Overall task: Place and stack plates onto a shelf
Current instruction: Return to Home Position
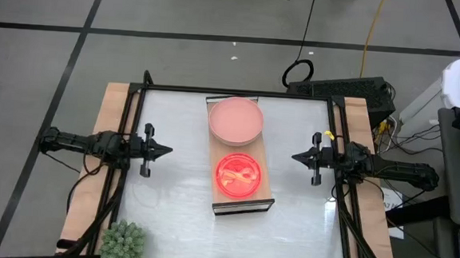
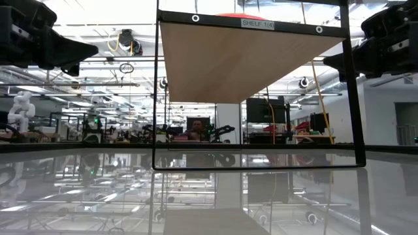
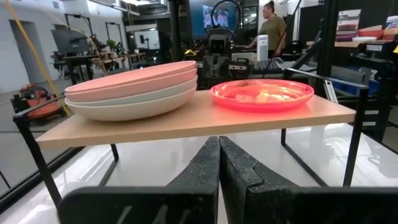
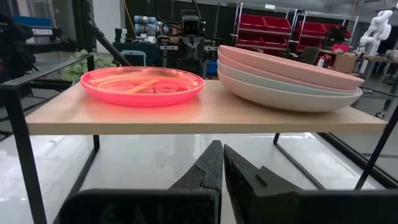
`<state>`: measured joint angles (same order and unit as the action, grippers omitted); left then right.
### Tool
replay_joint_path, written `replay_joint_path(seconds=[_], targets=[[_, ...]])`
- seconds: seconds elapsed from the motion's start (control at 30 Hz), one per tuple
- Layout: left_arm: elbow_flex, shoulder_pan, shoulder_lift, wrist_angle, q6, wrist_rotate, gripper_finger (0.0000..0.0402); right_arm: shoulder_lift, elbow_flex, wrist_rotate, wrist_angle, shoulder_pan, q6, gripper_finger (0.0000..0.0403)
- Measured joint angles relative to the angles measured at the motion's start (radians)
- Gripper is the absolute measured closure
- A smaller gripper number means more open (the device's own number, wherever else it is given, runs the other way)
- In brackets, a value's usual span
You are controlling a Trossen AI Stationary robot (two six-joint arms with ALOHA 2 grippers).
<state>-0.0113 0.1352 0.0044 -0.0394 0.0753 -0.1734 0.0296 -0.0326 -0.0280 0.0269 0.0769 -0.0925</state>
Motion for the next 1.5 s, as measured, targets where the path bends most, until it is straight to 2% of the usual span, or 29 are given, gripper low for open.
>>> replay_joint_path(seconds=[0.47,1.5], targets=[[0.002,0.0,0.0,-0.037,-0.002,-0.003,0.0398,-0.001,0.0,-0.002,-0.115,0.0,0.002,0.0403],[0.002,0.001,0.0,-0.039,-0.002,-0.002,0.0398,0.0,0.0,0.004,-0.127,0.0,0.002,0.0403]])
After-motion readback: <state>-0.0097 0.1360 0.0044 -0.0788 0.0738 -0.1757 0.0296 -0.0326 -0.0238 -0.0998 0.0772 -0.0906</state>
